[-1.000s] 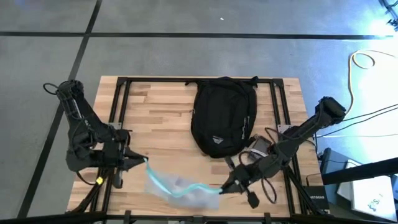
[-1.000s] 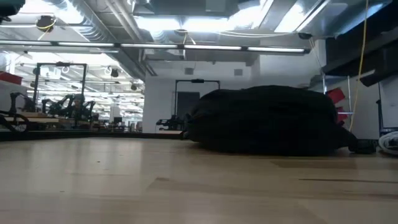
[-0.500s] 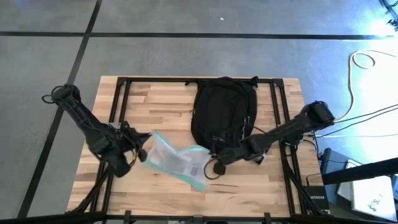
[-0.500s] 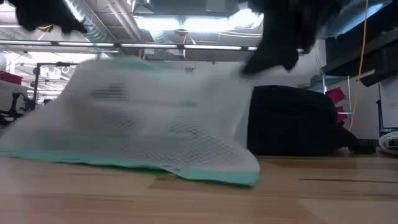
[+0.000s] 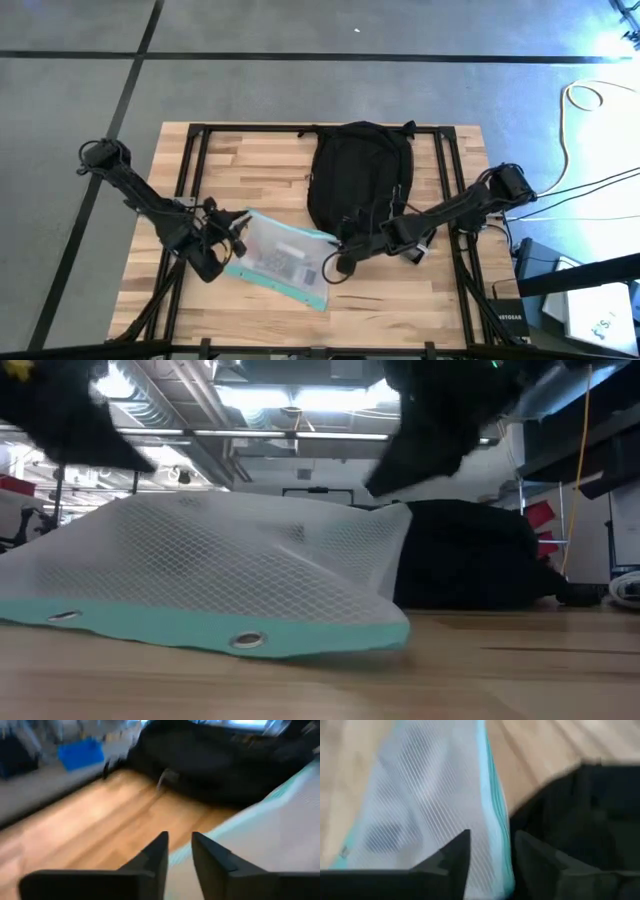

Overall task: Unpack backpack
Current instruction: Put the transparent zipper bag into the black backpack

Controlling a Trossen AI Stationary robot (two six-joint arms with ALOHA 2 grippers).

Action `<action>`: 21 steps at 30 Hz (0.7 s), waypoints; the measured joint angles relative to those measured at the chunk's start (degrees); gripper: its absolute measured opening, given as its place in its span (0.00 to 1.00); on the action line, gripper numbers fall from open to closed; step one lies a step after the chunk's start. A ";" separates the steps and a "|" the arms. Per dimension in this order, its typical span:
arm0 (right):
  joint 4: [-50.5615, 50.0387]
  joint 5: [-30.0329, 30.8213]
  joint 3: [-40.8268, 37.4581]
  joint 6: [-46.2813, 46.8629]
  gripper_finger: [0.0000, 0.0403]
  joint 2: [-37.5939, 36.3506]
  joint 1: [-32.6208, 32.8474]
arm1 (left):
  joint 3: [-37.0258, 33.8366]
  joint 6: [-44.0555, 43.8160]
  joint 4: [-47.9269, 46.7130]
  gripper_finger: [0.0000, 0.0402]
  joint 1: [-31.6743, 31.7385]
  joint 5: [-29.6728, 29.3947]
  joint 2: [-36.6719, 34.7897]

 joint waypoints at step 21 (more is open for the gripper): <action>25.16 -12.41 13.29 -24.57 0.48 17.29 3.25 | -0.79 29.11 23.53 0.27 -11.16 16.05 8.18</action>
